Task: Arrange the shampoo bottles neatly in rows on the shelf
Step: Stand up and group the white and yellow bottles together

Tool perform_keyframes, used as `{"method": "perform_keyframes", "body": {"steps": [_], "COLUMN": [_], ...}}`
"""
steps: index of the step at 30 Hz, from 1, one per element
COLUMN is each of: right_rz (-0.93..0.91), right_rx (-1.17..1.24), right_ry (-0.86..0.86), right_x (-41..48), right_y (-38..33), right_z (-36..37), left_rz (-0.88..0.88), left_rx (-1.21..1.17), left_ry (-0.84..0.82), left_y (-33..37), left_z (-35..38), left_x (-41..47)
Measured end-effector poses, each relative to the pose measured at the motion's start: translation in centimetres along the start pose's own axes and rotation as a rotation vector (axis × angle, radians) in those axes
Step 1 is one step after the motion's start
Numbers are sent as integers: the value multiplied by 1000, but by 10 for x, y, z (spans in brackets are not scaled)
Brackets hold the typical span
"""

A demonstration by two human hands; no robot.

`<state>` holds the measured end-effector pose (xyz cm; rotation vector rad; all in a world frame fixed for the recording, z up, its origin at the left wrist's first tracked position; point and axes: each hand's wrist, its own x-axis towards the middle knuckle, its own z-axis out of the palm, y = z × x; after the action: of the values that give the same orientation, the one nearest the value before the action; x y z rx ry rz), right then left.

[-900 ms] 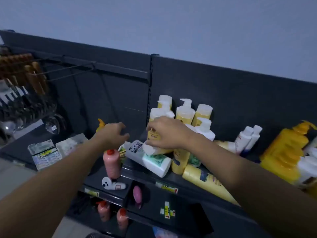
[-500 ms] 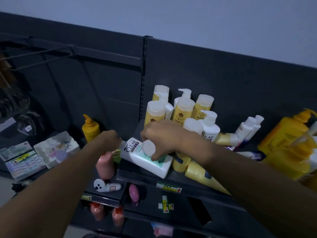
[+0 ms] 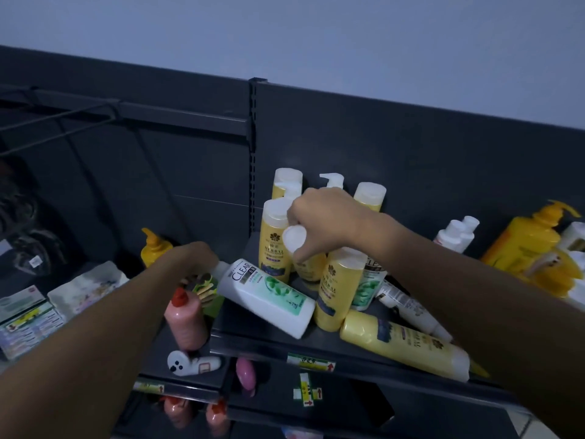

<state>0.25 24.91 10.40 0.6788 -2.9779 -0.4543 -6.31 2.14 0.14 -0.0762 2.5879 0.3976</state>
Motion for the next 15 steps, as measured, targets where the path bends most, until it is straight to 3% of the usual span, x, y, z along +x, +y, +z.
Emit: {"method": "perform_keyframes", "body": {"steps": [3,15], "right_rz": [70,290], "right_rx": [27,190], "right_ry": [1,-72], "right_x": [2,-1], "right_y": [13,39], "right_z": [0,1], "left_rz": [62,327], "left_rx": [-38,205], "left_ry": [75,404], "left_y": [9,58], "left_z": [-17,-35], "left_x": [9,-41]}}
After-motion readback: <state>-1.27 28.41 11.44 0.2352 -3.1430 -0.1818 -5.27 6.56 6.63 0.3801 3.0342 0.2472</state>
